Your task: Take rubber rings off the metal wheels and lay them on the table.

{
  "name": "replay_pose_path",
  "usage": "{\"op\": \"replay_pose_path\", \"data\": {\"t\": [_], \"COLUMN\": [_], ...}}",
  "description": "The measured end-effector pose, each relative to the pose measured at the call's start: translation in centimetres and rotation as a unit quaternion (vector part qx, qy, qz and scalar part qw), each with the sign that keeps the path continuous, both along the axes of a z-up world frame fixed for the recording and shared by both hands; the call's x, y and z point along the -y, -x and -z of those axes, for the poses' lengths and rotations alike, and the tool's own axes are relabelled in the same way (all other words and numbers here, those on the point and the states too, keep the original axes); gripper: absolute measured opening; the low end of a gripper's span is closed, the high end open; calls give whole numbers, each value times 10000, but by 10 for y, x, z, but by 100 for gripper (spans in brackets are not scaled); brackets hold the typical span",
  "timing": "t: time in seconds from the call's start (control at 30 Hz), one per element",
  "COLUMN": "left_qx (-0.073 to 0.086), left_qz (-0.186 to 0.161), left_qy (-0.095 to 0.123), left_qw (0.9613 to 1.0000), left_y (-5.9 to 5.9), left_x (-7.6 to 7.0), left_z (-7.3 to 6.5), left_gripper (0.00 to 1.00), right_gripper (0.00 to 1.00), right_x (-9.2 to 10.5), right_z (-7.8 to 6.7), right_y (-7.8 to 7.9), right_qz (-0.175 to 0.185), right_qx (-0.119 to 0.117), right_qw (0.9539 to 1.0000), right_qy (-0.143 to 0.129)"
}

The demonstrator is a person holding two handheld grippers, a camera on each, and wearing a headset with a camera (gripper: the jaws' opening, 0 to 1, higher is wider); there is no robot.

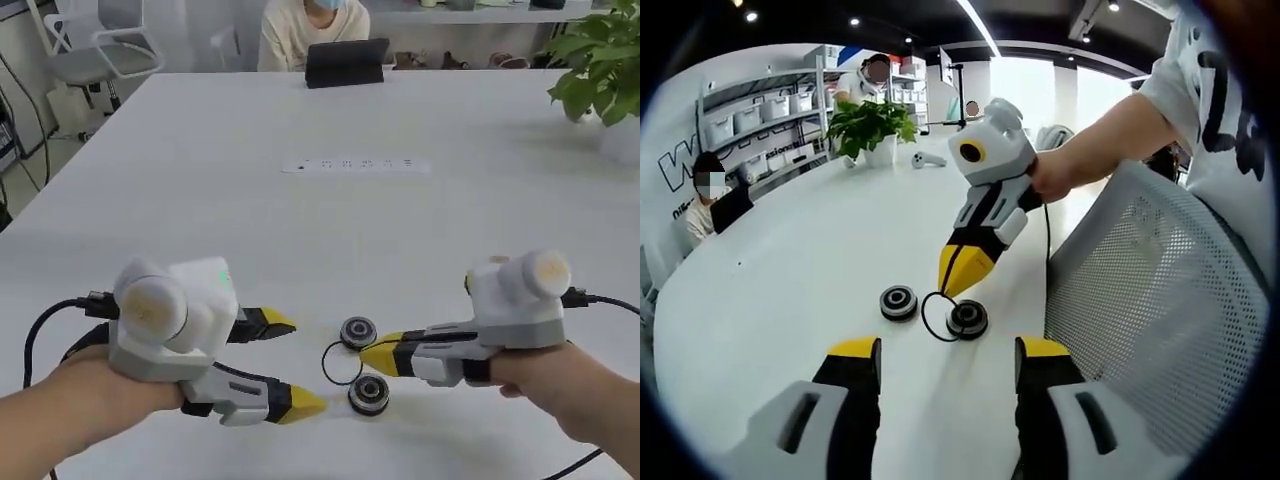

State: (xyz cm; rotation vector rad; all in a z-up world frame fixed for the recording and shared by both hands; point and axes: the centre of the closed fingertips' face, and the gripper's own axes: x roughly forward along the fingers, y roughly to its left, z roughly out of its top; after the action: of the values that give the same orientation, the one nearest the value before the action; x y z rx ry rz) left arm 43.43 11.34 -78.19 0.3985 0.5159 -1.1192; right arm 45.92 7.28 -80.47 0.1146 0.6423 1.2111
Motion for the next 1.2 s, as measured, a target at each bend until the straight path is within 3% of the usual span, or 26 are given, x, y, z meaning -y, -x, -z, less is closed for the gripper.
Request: {"op": "replay_pose_path", "data": {"t": [0.63, 1.2], "left_qx": [-33, -88], "left_qz": [-228, -216], "left_qy": [47, -36], "left_qw": [9997, 9997], "left_y": [-3, -2], "left_x": [-12, -14], "left_z": [0, 5], "left_gripper": [55, 55], "right_gripper": [0, 0], "right_x": [-21, -28], "right_z": [19, 33], "right_y": [-5, -2], "right_qz": [-304, -597], "right_qx": [2, 280], "right_qw": [9984, 9936], "right_qy": [484, 919]}}
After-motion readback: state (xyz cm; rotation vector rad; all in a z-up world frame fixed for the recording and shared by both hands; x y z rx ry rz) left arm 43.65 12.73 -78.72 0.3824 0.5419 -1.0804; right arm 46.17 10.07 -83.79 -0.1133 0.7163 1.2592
